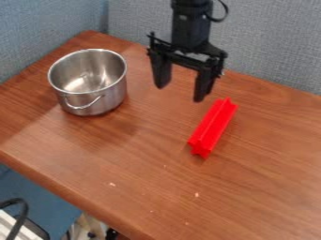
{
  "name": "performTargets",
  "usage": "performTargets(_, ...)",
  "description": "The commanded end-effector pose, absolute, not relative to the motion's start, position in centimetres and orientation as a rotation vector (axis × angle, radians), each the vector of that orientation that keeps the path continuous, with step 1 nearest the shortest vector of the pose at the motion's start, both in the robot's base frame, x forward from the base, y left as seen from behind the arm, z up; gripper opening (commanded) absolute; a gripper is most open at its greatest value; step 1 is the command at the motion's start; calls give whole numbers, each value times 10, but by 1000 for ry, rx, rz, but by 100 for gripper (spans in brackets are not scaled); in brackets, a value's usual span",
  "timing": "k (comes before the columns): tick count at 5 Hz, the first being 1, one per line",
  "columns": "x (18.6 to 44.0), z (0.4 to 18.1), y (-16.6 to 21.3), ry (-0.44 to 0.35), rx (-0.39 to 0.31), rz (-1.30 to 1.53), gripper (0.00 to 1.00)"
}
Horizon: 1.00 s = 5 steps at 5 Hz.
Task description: Put the red object in the metal pot
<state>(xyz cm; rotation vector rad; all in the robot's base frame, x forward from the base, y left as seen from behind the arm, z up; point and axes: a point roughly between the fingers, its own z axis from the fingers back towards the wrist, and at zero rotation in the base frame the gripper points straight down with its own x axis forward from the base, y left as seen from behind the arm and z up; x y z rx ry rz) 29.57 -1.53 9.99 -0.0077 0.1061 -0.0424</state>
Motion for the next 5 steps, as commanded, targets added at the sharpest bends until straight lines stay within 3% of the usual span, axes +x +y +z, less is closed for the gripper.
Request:
performTargets(1,307,98,-31,40,-6,-59,100)
performTargets(3,327,70,-46,3,7,-67,100)
performTargets(5,335,57,-47,-14,6,-69,100)
